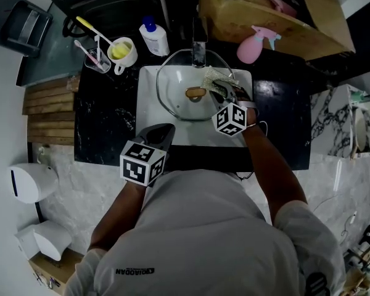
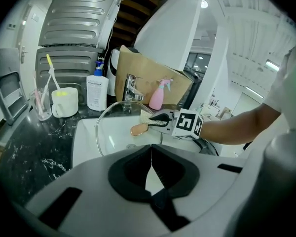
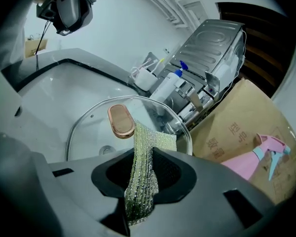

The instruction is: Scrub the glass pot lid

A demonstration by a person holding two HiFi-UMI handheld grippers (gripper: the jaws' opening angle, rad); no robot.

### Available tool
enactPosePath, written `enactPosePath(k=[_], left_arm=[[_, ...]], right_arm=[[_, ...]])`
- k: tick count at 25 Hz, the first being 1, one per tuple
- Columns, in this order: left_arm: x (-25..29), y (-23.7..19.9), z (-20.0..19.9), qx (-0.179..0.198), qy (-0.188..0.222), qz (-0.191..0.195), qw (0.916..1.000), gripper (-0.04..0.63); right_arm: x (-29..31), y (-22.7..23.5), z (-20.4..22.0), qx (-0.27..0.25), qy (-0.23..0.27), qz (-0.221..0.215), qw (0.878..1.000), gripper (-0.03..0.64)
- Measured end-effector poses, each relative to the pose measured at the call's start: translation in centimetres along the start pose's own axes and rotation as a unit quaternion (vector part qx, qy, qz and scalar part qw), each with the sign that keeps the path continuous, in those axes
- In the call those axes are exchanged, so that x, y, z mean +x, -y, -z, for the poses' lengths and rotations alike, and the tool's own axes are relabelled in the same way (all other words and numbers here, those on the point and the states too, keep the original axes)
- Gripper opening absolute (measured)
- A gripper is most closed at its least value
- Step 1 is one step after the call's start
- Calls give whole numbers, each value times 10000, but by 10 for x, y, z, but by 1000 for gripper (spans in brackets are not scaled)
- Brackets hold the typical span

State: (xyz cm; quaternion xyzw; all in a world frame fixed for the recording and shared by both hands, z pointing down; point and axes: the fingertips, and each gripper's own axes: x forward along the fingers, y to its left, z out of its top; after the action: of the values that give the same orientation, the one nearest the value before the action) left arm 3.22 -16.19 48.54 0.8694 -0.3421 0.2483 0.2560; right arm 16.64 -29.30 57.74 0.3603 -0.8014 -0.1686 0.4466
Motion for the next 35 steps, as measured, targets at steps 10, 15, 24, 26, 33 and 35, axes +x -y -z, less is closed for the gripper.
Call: enactPosePath(k=[10,15,24,26,33,35], left_arm=[[3,3,-4,165,20,343,9993,15],[2,1,1,190,19,461,9988,15],[-4,-3,7,202,18,608,9979,15],[-5,-3,9,193,11,642,9977,15],[-10,-4,14,210,22,750,9970,15],[-12,-6,16,228,19,765,9968,15]], right_arm=[[-11,-15,18,164,-397,17,9991,112],[-15,-28,26,168,-614,-32,9980,112],[-19,-50,27,249,-863,-155,9958,117],[-20,-55,26,267,-897,-215,9954,117],[-20,-69,18,423,-996,-430,9932,117],[-18,-74,15,440,-1005,-506,9927,118]])
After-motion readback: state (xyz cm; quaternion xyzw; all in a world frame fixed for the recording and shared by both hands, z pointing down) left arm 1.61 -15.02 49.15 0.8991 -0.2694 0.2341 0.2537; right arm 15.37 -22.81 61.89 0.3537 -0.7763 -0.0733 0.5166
